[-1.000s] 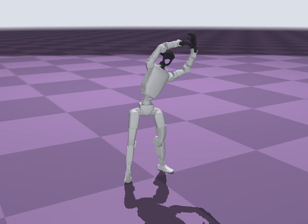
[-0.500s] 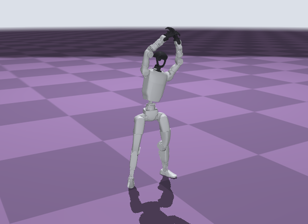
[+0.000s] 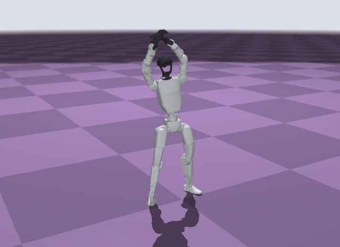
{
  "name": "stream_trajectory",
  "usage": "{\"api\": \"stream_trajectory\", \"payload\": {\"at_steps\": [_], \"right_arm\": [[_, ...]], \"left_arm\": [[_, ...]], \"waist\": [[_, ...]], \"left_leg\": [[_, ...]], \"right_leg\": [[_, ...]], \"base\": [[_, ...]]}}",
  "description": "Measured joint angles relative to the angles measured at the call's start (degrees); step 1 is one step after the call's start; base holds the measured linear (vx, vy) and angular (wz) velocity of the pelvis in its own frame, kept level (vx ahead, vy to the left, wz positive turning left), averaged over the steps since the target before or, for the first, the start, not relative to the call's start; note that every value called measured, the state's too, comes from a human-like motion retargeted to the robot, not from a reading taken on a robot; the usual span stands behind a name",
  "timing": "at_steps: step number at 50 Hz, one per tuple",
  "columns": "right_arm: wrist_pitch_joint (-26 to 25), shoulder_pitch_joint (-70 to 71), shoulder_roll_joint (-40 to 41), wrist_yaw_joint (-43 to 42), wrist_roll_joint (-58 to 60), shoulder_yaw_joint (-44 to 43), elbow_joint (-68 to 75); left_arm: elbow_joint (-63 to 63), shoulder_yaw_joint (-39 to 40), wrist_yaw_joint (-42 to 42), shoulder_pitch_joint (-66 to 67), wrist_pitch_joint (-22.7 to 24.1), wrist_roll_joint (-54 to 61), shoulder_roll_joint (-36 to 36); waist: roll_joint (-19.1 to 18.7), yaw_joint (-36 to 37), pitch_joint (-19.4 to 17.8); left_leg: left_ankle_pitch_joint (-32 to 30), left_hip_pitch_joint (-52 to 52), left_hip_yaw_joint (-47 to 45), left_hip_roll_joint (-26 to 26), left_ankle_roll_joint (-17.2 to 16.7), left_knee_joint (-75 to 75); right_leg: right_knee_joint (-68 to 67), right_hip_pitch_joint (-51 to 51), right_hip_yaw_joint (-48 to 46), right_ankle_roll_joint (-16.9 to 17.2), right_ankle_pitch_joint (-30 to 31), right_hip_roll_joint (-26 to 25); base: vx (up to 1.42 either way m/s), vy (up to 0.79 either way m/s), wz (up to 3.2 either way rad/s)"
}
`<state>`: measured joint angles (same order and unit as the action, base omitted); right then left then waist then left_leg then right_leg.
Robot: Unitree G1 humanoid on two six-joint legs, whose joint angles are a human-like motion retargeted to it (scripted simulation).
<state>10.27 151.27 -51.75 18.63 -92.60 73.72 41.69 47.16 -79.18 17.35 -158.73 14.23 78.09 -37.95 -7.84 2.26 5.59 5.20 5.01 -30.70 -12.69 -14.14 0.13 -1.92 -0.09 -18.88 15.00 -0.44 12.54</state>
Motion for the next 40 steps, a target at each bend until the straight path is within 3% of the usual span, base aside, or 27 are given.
{"api": "stream_trajectory", "payload": {"at_steps": [13, 25, 32, 40], "right_arm": [[4.3, -4.3, -2.2, -1.5, 2.4, -4.5, -1.3], [4.3, -11.6, -4.1, -0.5, 1.9, -13.7, -2.6], [4.3, -18.3, -3.1, 0.9, -0.1, -19.7, -3.2], [4.0, -19.8, -3.3, 0.5, 1.0, -19.3, -3.8]], "left_arm": [[-0.6, -1.0, 2.8, -2.2, -1.2, -3.2, 2.3], [-1.3, -1.0, 4.4, -2.4, -2.8, -8.2, 6.2], [-2.0, -1.0, 7.6, -1.5, -5.6, -10.9, 6.9], [-2.1, -1.0, 7.3, 0.5, -5.3, -10.3, 6.7]], "waist": [[-11.6, -4.1, -0.7], [-19.3, -8.9, -2.5], [-20.7, -13.0, -3.3], [-20.5, -15.1, -4.8]], "left_leg": [[-0.9, 0.8, -1.3, -0.6, -0.3, 0.0], [-2.2, 1.1, -1.5, 1.5, -0.9, 0.8], [-2.7, 1.3, -2.7, 3.3, -0.9, 1.3], [-3.5, 0.9, -5.0, 2.6, -0.9, 1.8]], "right_leg": [[0.1, -0.1, 0.8, 0.0, -0.9, -0.6], [0.2, -0.3, 1.1, 0.0, -1.6, 1.4], [0.0, 0.6, 2.3, 0.0, -2.2, 3.0], [0.7, 2.6, 4.3, 0.0, -1.7, 1.7]], "base": [[0.03, -0.05, -0.06], [0.00, 0.00, 0.00], [0.01, 0.00, -0.04], [-0.01, -0.06, -0.24]]}}
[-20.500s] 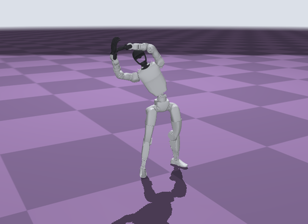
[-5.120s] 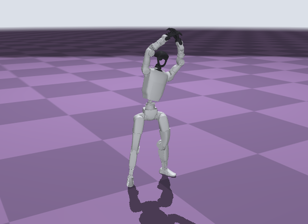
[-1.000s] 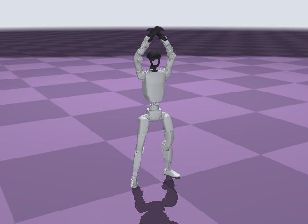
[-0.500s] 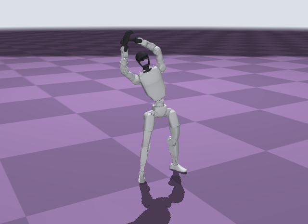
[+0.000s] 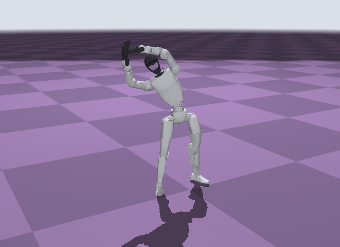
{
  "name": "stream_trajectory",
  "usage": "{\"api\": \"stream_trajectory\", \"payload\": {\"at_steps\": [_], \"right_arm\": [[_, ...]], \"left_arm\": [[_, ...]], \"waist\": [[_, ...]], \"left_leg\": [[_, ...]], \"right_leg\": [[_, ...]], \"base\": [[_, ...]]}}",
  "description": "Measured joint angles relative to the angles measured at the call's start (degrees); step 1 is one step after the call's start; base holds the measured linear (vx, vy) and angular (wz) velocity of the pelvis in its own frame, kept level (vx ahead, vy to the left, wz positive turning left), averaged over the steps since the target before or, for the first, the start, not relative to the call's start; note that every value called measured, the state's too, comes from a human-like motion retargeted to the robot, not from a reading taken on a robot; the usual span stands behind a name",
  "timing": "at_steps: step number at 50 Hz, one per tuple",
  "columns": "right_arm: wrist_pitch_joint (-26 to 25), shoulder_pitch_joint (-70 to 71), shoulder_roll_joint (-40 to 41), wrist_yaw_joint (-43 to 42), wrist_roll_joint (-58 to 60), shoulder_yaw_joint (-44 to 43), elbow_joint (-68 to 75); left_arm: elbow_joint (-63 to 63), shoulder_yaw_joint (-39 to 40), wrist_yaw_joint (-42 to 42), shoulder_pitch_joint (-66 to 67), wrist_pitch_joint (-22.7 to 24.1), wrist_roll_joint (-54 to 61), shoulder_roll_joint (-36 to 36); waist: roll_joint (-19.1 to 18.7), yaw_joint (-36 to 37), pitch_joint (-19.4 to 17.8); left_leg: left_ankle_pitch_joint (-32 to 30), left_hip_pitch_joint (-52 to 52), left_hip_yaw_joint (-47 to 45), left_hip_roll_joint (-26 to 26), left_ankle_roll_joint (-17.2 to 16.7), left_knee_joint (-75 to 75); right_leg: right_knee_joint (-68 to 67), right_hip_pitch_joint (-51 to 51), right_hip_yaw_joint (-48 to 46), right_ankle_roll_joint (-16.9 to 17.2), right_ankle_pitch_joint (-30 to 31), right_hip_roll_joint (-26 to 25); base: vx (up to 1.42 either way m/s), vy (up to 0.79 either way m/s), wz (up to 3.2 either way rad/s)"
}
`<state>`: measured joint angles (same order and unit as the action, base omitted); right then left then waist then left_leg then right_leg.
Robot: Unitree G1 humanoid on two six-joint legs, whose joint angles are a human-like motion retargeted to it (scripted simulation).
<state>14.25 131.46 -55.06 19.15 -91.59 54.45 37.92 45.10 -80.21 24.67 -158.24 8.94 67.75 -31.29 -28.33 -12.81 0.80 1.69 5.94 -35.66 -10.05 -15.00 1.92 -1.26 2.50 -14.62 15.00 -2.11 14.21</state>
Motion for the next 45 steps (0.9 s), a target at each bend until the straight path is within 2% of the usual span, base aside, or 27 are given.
{"api": "stream_trajectory", "payload": {"at_steps": [3, 7, 17, 30, 43, 45], "right_arm": [[-1.1, 0.4, 0.3, 0.0, 0.3, 0.0, 0.3], [-0.2, 1.7, -0.5, -0.3, 0.3, 3.0, 0.0], [-0.3, 6.9, 0.2, -1.3, 1.3, 7.1, 2.4], [-1.5, 17.8, 3.4, -2.5, 4.6, 18.5, 6.6], [-4.5, 26.8, 7.7, -2.0, 4.1, 23.9, 9.2], [-3.8, 27.9, 8.1, -1.4, 3.9, 25.5, 9.9]], "left_arm": [[-0.1, 0.0, -0.3, 0.5, 0.1, 1.0, -0.6], [0.0, 0.0, -0.6, 0.8, 0.5, 2.2, -0.9], [0.8, 0.0, -3.1, 0.0, 1.9, 3.3, -2.1], [2.8, 0.0, -5.3, -0.3, 4.3, 9.6, -5.4], [5.3, 1.9, -7.3, -1.8, 5.8, 13.4, -8.2], [4.7, 0.0, -6.9, -2.7, 7.8, 14.0, -8.7]], "waist": [[0.7, -0.1, -0.2], [2.2, 0.6, 0.1], [8.6, 3.0, 2.4], [19.9, 7.7, 5.8], [32.7, 12.5, 7.5], [35.0, 13.9, 7.6]], "left_leg": [[-0.1, 0.0, -0.7, -0.7, 0.0, 0.1], [0.2, 0.3, -1.5, -1.9, 0.0, 0.2], [1.0, 0.7, -2.2, -4.9, 1.0, 0.0], [2.1, 1.6, -2.6, -7.7, 2.0, -0.7], [3.6, 2.6, -2.1, -6.1, 2.2, -0.3], [3.7, 2.4, -2.1, -6.0, 1.7, -0.2]], "right_leg": [[0.2, 0.5, 0.6, 0.0, 0.2, -1.0], [0.3, 0.9, 1.1, 0.0, 0.2, -2.4], [-0.3, 1.2, 1.3, 0.0, 0.1, -5.6], [-0.3, 0.5, 1.0, 0.0, 1.1, -8.4], [-0.1, -0.7, 0.4, 0.0, 1.9, -6.7], [0.0, -0.6, 0.2, 0.0, 2.2, -6.7]], "base": [[-0.02, -0.07, -0.23], [0.01, -0.07, -0.18], [0.00, -0.04, -0.06], [0.00, 0.00, 0.00], [0.01, 0.10, 0.04], [-0.01, 0.07, 0.02]]}}
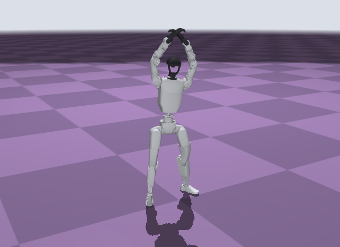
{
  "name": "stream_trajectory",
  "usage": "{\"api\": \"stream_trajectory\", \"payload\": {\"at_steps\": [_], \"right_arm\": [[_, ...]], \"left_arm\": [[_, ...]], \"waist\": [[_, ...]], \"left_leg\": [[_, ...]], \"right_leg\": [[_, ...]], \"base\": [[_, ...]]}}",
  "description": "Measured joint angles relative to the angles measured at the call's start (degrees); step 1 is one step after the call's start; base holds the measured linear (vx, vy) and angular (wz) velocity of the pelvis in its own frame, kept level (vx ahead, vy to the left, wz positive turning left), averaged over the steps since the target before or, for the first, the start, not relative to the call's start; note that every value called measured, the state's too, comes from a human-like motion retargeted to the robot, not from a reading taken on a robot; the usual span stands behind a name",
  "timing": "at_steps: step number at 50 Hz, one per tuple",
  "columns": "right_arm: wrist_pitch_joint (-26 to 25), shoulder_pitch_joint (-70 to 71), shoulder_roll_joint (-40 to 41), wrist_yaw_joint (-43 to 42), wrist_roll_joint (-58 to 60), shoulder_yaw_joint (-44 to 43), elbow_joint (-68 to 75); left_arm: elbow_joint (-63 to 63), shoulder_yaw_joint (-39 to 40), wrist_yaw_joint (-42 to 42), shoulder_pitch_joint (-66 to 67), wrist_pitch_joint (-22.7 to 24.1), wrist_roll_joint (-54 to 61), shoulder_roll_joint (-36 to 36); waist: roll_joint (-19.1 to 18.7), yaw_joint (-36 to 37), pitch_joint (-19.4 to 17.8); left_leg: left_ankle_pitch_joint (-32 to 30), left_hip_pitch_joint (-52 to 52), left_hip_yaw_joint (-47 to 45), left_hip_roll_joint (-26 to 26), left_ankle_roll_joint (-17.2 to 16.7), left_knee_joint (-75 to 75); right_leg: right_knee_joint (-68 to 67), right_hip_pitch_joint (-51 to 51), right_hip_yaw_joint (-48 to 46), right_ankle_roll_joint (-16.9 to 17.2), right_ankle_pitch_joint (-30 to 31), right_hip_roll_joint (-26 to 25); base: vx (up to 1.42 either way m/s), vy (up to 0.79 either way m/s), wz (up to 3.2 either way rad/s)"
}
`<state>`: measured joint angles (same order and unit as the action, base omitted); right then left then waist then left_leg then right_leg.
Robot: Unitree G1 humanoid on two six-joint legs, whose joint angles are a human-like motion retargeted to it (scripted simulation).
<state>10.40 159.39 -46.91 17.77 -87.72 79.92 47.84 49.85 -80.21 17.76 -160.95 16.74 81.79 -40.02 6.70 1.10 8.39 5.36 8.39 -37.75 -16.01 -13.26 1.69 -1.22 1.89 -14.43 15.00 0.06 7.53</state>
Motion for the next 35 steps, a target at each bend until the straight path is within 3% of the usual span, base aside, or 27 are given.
{"api": "stream_trajectory", "payload": {"at_steps": [7, 22, 35], "right_arm": [[-2.1, 1.9, 2.0, 0.9, -1.7, 0.3, 0.4], [-1.8, 3.8, 8.9, 1.1, 0.4, 0.3, 1.6], [-1.6, 4.8, 17.6, 1.2, 3.3, 0.3, -0.5]], "left_arm": [[0.3, 1.1, -1.1, -0.3, -0.6, -0.3, -1.4], [-0.5, 0.0, -1.0, -0.3, 2.4, -0.1, -7.8], [-1.5, 0.1, 0.0, 2.0, 4.6, 1.9, -17.2]], "waist": [[7.6, 3.8, -0.6], [22.3, 10.3, -1.5], [23.1, 13.6, -2.1]], "left_leg": [[0.6, 0.3, -0.3, 0.4, 0.4, 0.0], [0.8, 2.2, -2.9, -0.2, 0.3, 0.7], [0.5, 5.9, -5.2, -2.4, 0.0, 1.8]], "right_leg": [[-0.1, 0.2, 0.4, 0.0, 0.8, 0.3], [-0.2, 0.5, 2.3, 0.0, 2.5, -1.2], [0.4, -1.4, 3.5, 0.0, 4.3, -4.4]], "base": [[-0.01, 0.06, -0.04], [0.00, 0.00, 0.00], [0.00, 0.00, 0.00]]}}
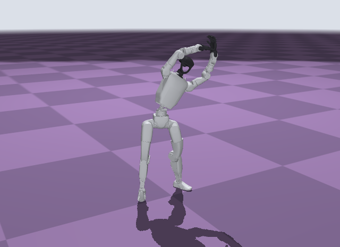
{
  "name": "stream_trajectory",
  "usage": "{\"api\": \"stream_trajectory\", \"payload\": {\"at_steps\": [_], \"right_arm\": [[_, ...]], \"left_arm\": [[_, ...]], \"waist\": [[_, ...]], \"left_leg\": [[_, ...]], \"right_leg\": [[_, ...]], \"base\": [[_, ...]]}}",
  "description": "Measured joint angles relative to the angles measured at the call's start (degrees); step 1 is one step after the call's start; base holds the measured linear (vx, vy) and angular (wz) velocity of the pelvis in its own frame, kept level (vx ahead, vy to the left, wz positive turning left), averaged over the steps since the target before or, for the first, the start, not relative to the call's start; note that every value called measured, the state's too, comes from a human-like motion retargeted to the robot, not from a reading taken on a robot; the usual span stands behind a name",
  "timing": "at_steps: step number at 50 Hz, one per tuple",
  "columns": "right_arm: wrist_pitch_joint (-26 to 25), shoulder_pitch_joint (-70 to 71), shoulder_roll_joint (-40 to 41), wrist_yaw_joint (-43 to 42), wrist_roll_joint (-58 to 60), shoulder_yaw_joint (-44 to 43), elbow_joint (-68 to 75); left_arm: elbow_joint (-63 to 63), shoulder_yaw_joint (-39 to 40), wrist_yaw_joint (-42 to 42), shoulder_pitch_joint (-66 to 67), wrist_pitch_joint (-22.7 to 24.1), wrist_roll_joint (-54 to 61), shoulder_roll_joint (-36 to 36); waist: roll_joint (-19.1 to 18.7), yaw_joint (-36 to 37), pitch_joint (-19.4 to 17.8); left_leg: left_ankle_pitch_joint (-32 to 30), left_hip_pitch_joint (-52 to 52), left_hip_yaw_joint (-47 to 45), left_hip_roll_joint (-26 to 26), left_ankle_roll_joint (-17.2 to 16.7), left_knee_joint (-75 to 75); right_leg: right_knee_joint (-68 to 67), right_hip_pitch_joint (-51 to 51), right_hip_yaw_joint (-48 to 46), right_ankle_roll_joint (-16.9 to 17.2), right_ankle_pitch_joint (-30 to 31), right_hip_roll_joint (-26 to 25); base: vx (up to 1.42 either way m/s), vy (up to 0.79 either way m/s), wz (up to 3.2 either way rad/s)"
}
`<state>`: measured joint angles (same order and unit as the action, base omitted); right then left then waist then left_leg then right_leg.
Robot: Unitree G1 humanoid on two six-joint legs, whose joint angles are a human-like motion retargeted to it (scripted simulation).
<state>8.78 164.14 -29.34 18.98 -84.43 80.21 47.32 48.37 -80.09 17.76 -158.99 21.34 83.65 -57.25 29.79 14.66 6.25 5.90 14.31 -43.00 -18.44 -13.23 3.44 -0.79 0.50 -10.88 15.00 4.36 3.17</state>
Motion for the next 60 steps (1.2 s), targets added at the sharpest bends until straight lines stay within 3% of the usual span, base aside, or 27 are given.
{"api": "stream_trajectory", "payload": {"at_steps": [10, 24, 38, 45, 60], "right_arm": [[-0.4, -1.2, -1.0, 0.6, 0.9, 0.0, -1.6], [-0.9, -4.0, -9.6, 1.9, -3.4, 0.0, -0.8], [-1.1, -7.6, -16.2, 3.1, -10.9, 0.0, -1.9], [-3.2, -7.3, -17.7, 3.1, -14.3, -2.2, -1.2], [1.2, -12.5, -21.9, 0.6, -10.3, -7.3, -4.0]], "left_arm": [[-1.9, 0.1, -0.2, 2.9, 1.8, 1.1, -0.7], [-2.6, -0.1, -1.6, 3.3, 2.0, -1.6, 7.7], [-2.2, -0.1, -2.7, 2.3, 0.0, -5.3, 13.2], [0.8, 1.0, -3.5, -0.4, -4.4, -6.6, 17.8], [0.2, -0.1, 0.1, -1.9, -8.1, -8.0, 20.0]], "waist": [[0.0, 1.7, -0.2], [-1.1, 1.3, 0.3], [-14.2, -1.8, 0.8], [-21.8, -5.3, -0.3], [-36.8, -13.5, -1.9]], "left_leg": [[0.2, -0.6, 0.8, 0.7, 0.2, 0.1], [1.0, -7.2, 4.5, 4.3, 0.3, -2.3], [0.0, -9.0, 6.8, 5.5, -0.2, -2.6], [-0.7, -9.1, 7.9, 5.6, -0.5, -2.7], [-1.3, -9.1, 9.4, 5.3, -0.6, -3.0]], "right_leg": [[0.1, 0.2, -0.7, 0.0, 0.1, 0.8], [-0.7, 3.5, -2.8, 0.0, -2.5, 6.1], [-1.1, 3.5, -4.5, 0.0, -3.5, 8.1], [-0.8, 2.6, -5.3, 0.0, -3.6, 8.4], [-0.6, 1.1, -6.7, 0.0, -4.4, 8.5]], "base": [[0.00, 0.00, 0.00], [-0.03, 0.03, 0.18], [0.00, 0.00, 0.04], [0.00, 0.00, 0.00], [0.00, 0.00, 0.00]]}}
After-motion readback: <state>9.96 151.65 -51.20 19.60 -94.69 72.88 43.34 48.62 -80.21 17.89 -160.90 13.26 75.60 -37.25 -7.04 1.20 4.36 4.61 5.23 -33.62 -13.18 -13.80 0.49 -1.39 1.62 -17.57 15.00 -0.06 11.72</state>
